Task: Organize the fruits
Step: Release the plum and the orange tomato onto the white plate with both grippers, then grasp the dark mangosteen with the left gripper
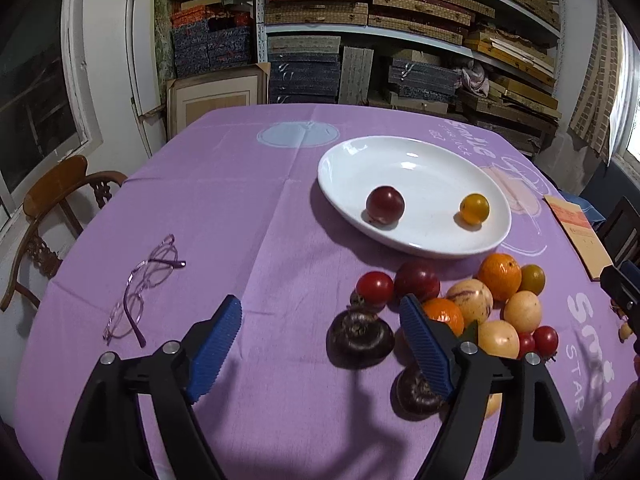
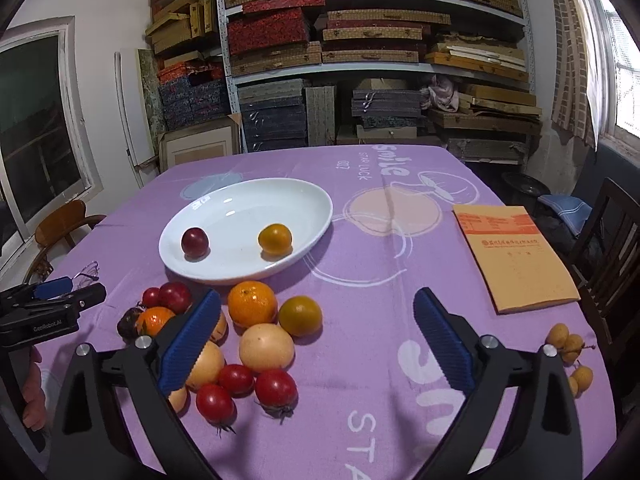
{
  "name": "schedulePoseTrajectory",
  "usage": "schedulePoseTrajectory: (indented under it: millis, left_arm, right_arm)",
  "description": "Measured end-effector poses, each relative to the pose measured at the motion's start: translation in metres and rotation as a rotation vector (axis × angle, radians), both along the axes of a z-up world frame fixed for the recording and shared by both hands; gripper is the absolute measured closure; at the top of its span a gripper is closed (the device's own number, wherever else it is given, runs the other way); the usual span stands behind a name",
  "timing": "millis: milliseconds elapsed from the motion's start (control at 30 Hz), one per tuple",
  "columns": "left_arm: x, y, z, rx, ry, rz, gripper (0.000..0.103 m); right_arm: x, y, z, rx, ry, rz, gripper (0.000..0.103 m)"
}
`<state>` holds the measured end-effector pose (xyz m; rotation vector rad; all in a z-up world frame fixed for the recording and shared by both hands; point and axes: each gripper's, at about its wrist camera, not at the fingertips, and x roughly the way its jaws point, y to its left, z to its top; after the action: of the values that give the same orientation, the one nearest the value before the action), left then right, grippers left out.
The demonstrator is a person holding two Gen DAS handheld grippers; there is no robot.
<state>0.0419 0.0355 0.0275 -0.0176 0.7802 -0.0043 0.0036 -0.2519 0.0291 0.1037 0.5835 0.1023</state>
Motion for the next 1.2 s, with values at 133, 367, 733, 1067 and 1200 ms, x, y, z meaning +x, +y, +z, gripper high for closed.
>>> schedulePoseTrajectory:
  millis: [133, 367, 733, 1067, 1200]
  left_arm:
    - [-0.011, 0.007, -0.013, -0.056, 0.039, -0.002, 0.019]
    - [-0.004, 0.003, -0.025, -0.007, 0.052, 0.006, 0.019]
    - [0.03, -0.005, -0.039, -0.008, 0.098, -0.037, 0.019]
    - [0.037, -0.006, -0.054, -0.008, 0.134, -0.05, 0.019]
    - [0.039, -0.004, -0.057, -0.021, 0.156, -0.053, 0.02]
  right_arm:
    - [-0.009, 0.001, -0.021, 0.007, 0.042, 0.004, 0.007]
    - [-0.012, 0.001, -0.025, 0.008, 0.038, 0.013, 0.004]
    - [-0.004, -0.011, -0.025, 0.045, 0.045, -0.004, 0.004]
    - [-0.002, -0.014, -0.029, 0.053, 0.051, -0.011, 0.004]
    - [-0.002, -0.016, -0.03, 0.063, 0.049, -0.016, 0.004]
